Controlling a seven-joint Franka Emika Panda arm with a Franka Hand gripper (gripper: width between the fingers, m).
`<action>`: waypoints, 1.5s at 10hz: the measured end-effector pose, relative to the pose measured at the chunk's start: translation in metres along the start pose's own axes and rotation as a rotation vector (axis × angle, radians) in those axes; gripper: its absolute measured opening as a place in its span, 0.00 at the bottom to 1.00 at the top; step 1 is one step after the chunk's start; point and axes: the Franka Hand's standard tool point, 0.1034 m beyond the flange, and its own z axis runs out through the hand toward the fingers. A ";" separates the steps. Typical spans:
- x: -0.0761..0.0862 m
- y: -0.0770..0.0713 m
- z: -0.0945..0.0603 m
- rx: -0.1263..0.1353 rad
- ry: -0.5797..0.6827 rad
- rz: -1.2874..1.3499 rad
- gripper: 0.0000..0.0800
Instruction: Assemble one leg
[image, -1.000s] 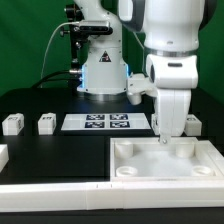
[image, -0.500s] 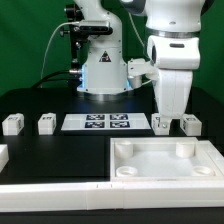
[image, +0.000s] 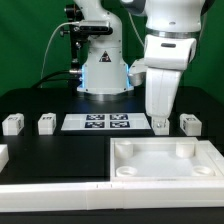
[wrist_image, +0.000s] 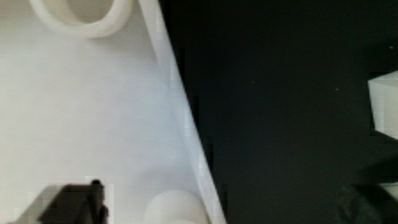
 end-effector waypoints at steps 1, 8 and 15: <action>-0.001 -0.002 0.000 0.001 0.004 0.144 0.81; 0.034 -0.052 0.009 0.053 0.044 1.028 0.81; 0.048 -0.073 0.024 0.074 0.058 1.063 0.81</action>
Offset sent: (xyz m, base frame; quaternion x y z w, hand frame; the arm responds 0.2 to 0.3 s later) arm -0.0250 0.0181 -0.0005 -0.0275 0.0150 0.4070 0.9129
